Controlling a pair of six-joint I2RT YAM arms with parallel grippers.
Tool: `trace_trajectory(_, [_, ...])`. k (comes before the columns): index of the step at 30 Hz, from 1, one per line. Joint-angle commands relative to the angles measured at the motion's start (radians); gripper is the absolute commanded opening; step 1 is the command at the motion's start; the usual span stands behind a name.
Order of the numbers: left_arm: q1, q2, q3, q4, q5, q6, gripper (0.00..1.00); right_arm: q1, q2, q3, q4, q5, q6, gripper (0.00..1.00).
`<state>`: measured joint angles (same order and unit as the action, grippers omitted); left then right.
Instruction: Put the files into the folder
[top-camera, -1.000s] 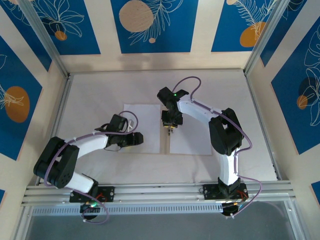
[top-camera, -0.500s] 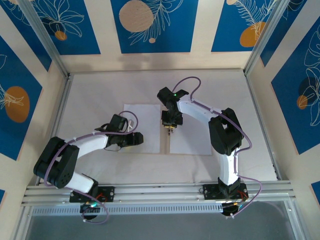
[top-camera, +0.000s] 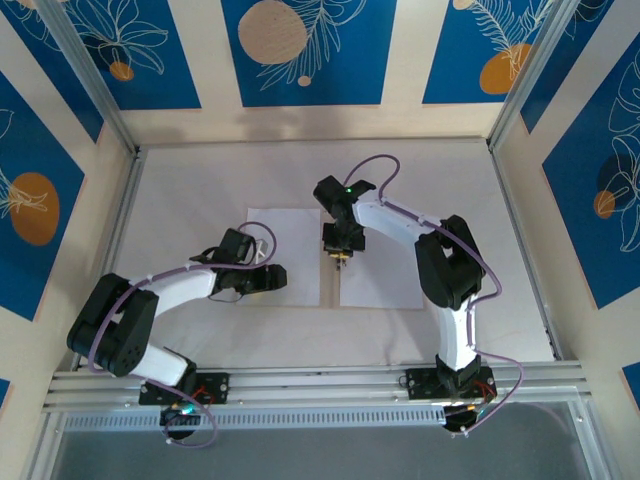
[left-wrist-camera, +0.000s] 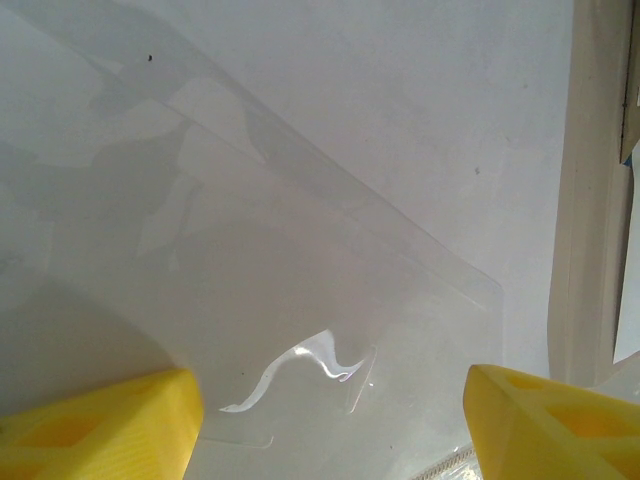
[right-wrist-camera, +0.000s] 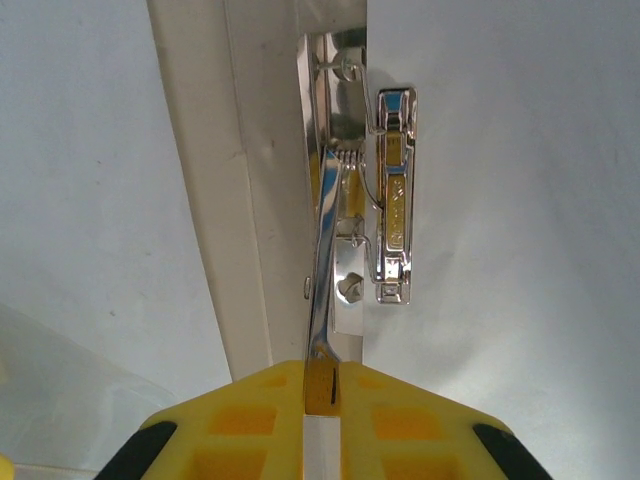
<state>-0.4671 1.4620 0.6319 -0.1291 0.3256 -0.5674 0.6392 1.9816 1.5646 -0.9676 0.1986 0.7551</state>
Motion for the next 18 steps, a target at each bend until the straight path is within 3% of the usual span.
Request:
trace_trajectory(1, [-0.003,0.032,-0.017,-0.05,0.0,-0.002,0.72,0.013,0.038,0.006,-0.038,0.02,-0.014,0.14])
trace_trajectory(18, [-0.004,0.036,-0.016,-0.049,0.0,-0.002,0.72,0.043,0.063,0.015,-0.094,0.111,-0.025,0.12])
